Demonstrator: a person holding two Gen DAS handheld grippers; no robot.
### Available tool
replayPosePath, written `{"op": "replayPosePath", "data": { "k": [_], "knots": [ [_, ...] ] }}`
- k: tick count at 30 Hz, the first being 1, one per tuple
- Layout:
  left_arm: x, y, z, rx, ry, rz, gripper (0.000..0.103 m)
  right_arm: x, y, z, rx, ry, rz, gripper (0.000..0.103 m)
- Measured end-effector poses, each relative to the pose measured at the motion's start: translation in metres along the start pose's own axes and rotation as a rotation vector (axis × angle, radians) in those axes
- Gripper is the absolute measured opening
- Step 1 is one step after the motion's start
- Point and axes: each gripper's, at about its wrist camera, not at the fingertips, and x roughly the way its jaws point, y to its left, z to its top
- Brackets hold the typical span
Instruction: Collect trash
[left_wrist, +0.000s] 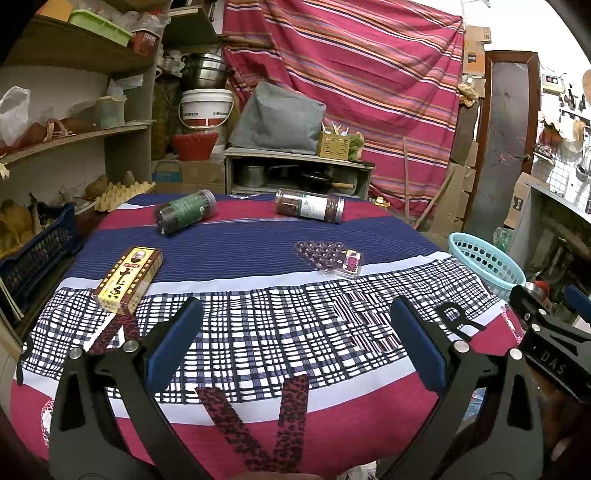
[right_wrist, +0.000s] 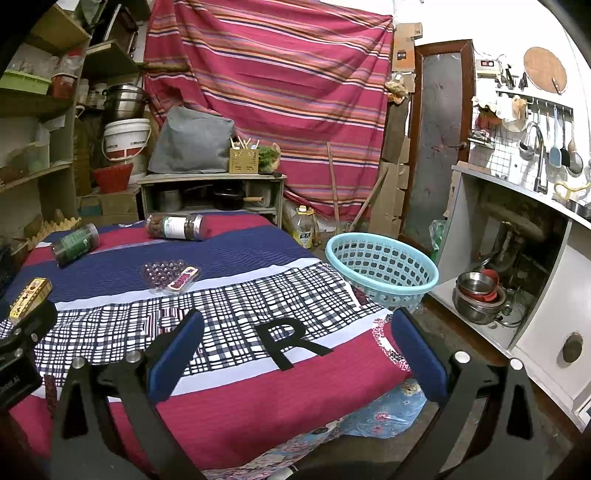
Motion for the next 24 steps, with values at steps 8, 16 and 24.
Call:
{"op": "replayPosePath", "data": {
  "k": [8,16,24],
  "knots": [
    [0.0008,-0.0006,-0.0011,0.006,0.003,-0.003,0.098,0.0000,-0.0007,0.0000,-0.003,-0.002,0.000,0.099],
    [0.0008,-0.0017,-0.0019,-0.001,0.005,-0.001,0.098,-0.0007,0.0006,-0.0001,-0.003,-0.003,0.000,0.099],
    [0.0014,-0.0002,-0.0008,-0.004,0.004,-0.001,0.098,-0.0003,0.0007,0.0000,-0.001,-0.002,0.000,0.099]
  ]
}}
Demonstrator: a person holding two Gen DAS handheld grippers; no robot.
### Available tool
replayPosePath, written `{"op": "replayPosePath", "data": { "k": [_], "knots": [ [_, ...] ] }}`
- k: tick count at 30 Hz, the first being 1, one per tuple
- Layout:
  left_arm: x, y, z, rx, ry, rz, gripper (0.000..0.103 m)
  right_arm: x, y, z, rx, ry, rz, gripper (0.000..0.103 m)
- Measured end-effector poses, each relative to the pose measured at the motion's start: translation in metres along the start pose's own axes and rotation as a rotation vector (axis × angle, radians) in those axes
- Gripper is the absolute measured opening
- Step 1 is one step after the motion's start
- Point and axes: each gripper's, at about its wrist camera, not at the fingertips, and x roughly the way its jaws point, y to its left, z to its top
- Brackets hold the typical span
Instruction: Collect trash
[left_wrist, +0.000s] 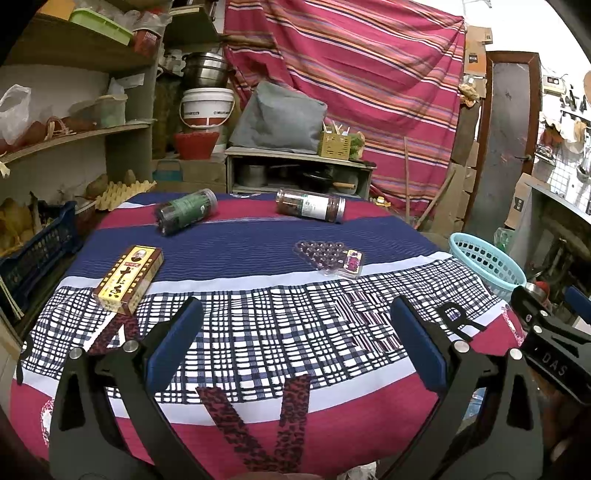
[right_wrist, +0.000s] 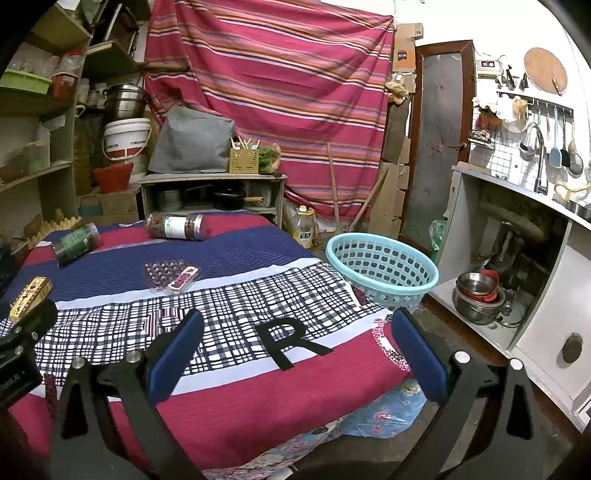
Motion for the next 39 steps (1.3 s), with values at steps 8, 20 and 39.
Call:
{"op": "replayPosePath", "data": {
  "k": [8,20,39],
  "knots": [
    [0.0003,0.0014,0.0005,-0.001,-0.001,0.000,0.098,0.0001,-0.0003,0.0000,-0.002,0.000,0.000,0.099],
    [-0.0021,0.0015,0.0010,-0.014,-0.005,0.006,0.098,-0.0012,0.0015,-0.0001,-0.003,-0.002,-0.002,0.099],
    [-0.0042,-0.0001,0.0010,-0.014,-0.004,0.001,0.098,-0.0011,0.0011,0.0000,-0.004,-0.002,-0.001,0.099]
  ]
}}
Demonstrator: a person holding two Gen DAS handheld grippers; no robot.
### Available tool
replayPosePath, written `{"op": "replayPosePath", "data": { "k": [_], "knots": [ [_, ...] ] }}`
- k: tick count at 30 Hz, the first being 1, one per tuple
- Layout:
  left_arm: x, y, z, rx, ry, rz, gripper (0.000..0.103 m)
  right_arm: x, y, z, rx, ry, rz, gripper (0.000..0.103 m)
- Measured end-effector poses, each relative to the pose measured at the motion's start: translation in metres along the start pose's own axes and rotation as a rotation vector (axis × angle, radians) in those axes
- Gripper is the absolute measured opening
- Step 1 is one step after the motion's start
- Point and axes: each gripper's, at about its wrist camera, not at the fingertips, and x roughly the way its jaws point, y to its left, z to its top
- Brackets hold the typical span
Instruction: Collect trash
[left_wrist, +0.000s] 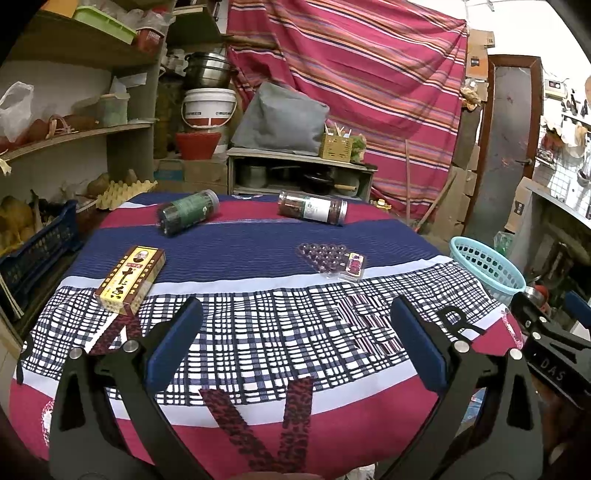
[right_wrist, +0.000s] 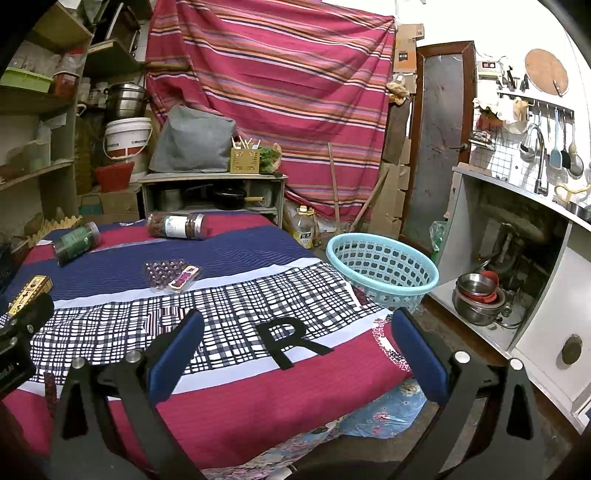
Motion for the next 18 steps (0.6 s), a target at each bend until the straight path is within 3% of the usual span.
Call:
{"op": "replayPosePath", "data": {
  "k": [18],
  "knots": [
    [0.0000,0.0005,0.0003,-0.001,0.001,0.000,0.098,0.0001,0.0002,-0.0001,-0.001,0.000,-0.001,0.099]
  ]
}}
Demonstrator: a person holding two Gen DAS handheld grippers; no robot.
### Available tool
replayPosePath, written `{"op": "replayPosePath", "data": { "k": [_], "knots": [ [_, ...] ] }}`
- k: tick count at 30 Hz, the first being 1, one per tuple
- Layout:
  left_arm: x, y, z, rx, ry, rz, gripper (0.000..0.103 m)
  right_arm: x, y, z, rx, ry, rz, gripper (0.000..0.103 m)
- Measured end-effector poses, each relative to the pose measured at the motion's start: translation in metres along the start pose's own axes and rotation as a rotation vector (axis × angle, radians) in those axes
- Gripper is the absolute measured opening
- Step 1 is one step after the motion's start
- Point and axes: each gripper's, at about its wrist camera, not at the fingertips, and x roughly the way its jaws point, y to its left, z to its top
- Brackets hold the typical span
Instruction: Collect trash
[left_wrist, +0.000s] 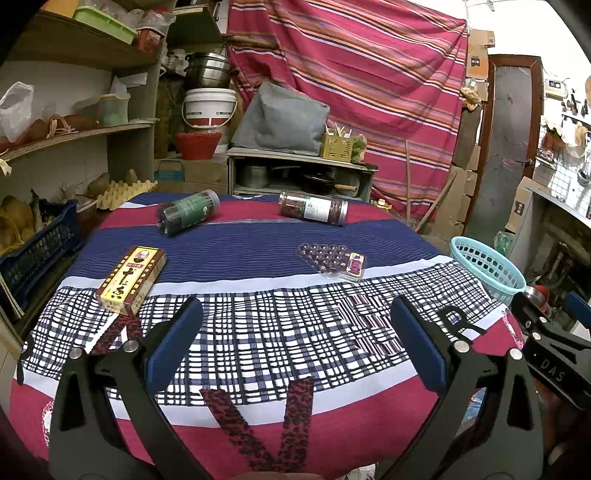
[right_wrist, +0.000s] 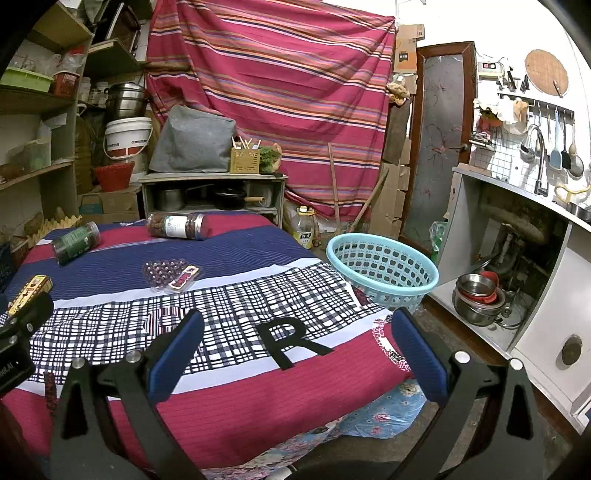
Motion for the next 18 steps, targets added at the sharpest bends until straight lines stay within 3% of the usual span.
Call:
{"op": "replayPosePath", "data": {
  "k": [18],
  "knots": [
    [-0.0010,-0.0011,-0.0006,-0.002,0.003,0.005,0.098,0.0012,-0.0054,-0.0003,-0.002,0.002,0.005,0.099]
  ]
}}
